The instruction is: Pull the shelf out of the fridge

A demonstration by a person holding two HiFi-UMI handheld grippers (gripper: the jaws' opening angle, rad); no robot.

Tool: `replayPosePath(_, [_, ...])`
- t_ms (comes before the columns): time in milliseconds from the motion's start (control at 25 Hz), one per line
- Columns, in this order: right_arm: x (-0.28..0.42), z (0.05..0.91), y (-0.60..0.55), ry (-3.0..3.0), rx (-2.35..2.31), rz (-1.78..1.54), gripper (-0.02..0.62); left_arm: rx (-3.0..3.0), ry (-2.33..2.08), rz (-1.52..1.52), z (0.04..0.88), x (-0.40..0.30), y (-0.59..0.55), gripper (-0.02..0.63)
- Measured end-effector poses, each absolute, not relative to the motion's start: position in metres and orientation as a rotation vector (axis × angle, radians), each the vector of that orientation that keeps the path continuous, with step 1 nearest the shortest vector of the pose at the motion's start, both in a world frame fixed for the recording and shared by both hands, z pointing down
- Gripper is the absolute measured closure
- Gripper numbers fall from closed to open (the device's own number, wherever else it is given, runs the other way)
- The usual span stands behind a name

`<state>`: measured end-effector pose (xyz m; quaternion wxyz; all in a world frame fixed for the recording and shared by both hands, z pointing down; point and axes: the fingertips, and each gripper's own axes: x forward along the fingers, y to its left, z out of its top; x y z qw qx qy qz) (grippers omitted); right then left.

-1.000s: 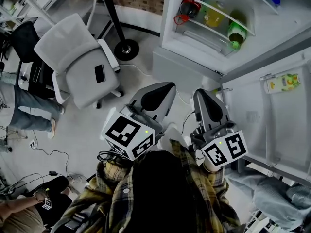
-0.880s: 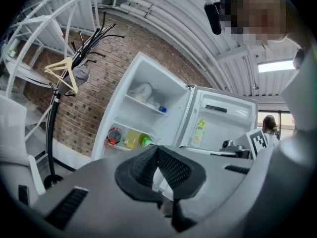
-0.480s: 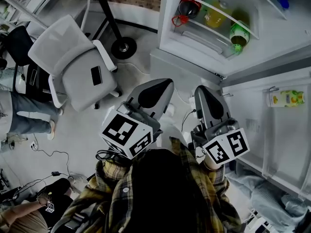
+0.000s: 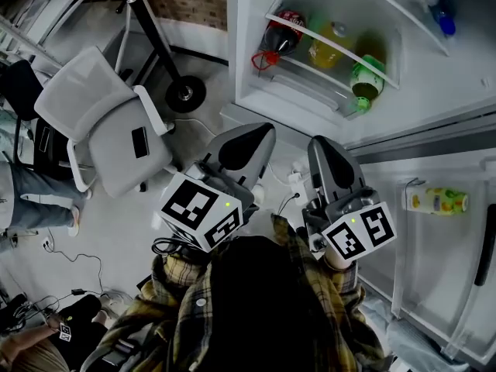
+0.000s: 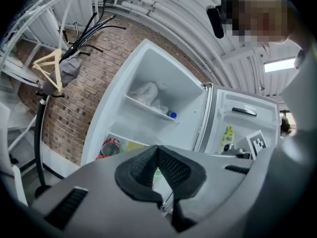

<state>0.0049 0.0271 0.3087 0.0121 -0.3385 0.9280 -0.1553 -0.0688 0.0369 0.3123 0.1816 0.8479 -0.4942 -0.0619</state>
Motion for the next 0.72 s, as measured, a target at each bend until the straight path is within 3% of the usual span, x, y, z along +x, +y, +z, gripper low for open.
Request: replayPosePath(720, [0.048, 0.302, -0.035, 2.842, -1.101, -0.488, 0.577, 2.448, -1.297, -0.138, 0.306, -0.013, -0.032, 0.603])
